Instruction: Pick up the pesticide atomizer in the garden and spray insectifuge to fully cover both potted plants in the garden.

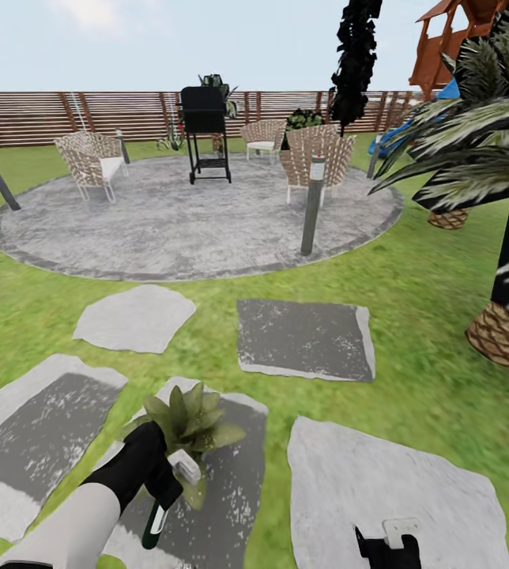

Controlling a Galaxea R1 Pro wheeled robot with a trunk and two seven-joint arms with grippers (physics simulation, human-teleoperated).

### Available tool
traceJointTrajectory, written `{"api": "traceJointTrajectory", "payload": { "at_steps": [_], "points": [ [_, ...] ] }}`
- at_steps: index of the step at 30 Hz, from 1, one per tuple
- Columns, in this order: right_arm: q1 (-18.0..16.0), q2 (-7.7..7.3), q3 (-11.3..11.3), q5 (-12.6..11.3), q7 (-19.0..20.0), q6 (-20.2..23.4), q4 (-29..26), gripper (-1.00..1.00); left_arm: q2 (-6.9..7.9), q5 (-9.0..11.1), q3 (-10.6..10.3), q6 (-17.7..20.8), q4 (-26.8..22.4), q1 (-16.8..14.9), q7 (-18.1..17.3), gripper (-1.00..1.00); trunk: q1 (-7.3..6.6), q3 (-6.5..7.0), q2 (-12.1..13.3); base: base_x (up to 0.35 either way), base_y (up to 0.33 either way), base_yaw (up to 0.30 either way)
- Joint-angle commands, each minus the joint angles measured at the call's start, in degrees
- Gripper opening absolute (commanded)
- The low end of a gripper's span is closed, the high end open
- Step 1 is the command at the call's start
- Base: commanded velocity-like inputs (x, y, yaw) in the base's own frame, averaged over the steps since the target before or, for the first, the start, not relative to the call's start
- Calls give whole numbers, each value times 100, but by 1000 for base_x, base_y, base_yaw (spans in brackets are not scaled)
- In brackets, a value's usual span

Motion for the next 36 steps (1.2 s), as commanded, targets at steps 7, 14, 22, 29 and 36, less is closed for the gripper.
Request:
{"api": "traceJointTrajectory", "payload": {
  "at_steps": [7, 14, 22, 29, 36],
  "points": [
    [-5, 17, -49, 15, 38, -20, 9, 100, 2, -46, -3, 32, -6, -2, -40, -100, -3, -5, -2, -133, -105, 228],
    [-5, 23, -49, 15, 44, -20, 7, 100, 11, -69, -11, 50, -9, -2, -31, -100, -3, -5, -2, -3, -2, 235],
    [-3, 31, -41, 16, 47, -20, 8, 100, -56, 178, 56, 68, -3, 7, 833, -100, -3, -5, -2, 0, 0, 9],
    [-3, 29, -44, 15, 47, -20, 6, 100, -66, 434, 50, 38, 96, 70, 866, -100, -3, -5, -2, 0, 0, 0],
    [-3, 23, -49, 15, 39, -20, 0, 100, -58, 363, 33, 23, 122, 94, 884, -100, -3, -5, -2, 0, 0, 0]
  ]
}}
